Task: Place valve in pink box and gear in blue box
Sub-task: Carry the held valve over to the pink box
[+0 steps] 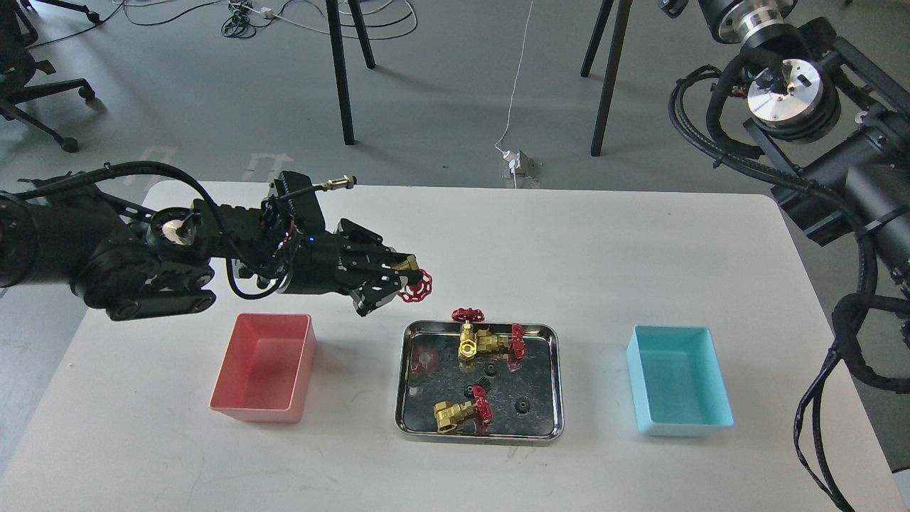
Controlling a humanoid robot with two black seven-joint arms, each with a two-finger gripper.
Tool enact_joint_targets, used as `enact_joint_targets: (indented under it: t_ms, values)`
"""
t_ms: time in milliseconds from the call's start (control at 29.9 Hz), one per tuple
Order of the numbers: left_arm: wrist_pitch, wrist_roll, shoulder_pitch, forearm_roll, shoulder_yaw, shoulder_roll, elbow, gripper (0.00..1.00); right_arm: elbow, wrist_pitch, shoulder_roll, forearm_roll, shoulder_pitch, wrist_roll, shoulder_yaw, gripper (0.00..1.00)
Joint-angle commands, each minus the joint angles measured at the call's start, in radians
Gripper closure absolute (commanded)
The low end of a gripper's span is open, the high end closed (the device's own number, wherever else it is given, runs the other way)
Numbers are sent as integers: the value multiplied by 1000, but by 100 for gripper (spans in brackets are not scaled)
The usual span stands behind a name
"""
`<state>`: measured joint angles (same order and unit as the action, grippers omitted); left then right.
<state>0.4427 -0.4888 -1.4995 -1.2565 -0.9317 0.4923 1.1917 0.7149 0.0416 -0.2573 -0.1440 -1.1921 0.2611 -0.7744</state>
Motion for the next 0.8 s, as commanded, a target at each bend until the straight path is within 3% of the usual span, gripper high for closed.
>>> enact_joint_targets:
  t_ms: [0,134,234,401,769]
  values:
    - [1,0,-31,-26,1,182,110,86,-31,-101,32,3,-99,1,75,1]
    - [-1,0,-12,-165,1,351,129,86,-37,-114,32,3,-103,1,106,1]
    - [1,0,83,-202,7,406,115,85,-37,-112,32,1,-72,3,106,1]
    - [4,0,203,-215,31,407,62,85,-29,-112,30,1,-23,4,104,1]
    - [5,0,294,-213,39,333,-50,85,-26,-112,9,0,11,4,103,1]
